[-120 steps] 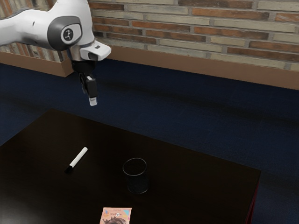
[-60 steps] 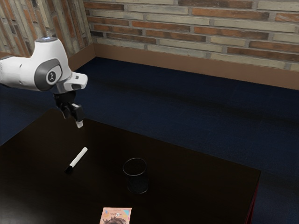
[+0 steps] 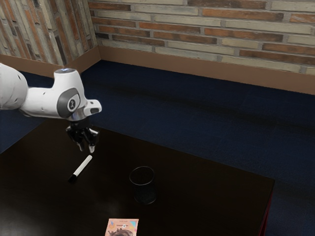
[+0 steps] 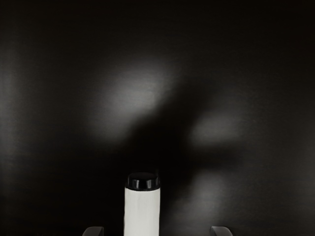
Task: Put the marker into the pen holder.
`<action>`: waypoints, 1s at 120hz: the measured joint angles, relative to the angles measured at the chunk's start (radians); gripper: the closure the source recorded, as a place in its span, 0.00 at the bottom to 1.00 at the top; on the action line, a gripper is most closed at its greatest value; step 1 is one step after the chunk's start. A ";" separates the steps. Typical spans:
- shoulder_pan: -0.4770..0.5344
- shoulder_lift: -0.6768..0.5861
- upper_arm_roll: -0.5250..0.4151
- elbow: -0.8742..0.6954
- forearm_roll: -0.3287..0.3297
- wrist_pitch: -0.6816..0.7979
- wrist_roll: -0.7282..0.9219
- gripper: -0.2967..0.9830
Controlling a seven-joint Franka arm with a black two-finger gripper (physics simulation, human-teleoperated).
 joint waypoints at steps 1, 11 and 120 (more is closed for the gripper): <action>0.001 0.003 0.000 0.000 0.000 0.001 -0.003 0.59; 0.000 0.019 0.000 0.002 0.003 0.007 -0.035 0.60; 0.004 0.119 0.000 0.049 0.020 0.029 -0.174 0.80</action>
